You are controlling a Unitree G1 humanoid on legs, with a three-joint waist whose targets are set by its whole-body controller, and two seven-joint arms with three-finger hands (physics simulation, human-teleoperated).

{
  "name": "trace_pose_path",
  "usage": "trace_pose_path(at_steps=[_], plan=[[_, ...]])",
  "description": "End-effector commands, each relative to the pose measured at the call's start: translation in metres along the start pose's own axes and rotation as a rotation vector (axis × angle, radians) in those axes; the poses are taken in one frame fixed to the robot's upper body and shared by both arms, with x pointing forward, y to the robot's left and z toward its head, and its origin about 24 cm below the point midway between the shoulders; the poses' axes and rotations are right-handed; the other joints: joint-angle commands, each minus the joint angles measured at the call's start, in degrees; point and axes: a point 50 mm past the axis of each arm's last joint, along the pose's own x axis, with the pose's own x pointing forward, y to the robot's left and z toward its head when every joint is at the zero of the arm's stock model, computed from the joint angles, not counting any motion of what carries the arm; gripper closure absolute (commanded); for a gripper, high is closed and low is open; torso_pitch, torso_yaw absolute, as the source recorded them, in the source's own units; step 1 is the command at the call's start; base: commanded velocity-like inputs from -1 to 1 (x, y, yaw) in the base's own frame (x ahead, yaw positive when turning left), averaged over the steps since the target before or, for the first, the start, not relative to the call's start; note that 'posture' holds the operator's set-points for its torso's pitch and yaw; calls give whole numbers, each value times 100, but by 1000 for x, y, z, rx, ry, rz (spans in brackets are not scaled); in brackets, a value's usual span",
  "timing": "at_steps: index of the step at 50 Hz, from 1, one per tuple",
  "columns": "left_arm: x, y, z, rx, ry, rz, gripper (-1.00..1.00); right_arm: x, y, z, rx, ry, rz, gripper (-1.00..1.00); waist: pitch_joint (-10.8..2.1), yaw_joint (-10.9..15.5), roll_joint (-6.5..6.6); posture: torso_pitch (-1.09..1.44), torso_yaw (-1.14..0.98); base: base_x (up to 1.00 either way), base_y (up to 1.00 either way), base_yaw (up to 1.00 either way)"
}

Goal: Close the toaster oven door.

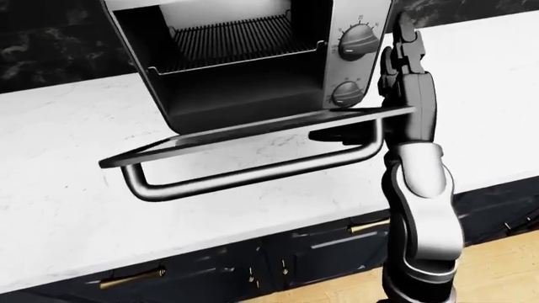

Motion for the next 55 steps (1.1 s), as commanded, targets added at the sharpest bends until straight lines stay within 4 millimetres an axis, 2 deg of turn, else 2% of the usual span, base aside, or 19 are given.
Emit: trace_pose_path(at_steps=[1, 7, 24, 37, 55], plan=[[0, 1, 18, 16, -83, 2, -100, -2, 6, 34, 40, -194, 29, -100, -166, 25, -7, 0, 0, 0, 0, 0], [-1, 0, 18, 16, -83, 1, -100, 11, -3, 33, 30, -193, -61, -100, -159, 47, -8, 0, 0, 0, 0, 0], [-2, 1, 17, 17, -82, 1, -100, 49, -11, 37, -4, -196, -173, -100, -162, 69, -67, 0, 0, 0, 0, 0], [-2, 0, 18, 15, -83, -3, -100, 71, -14, 39, -27, -191, -224, -100, -163, 98, -82, 0, 0, 0, 0, 0], [-7, -3, 12, 17, -48, -19, -100, 79, -16, 49, -25, -214, -245, -100, -168, 139, -97, 0, 0, 0, 0, 0]])
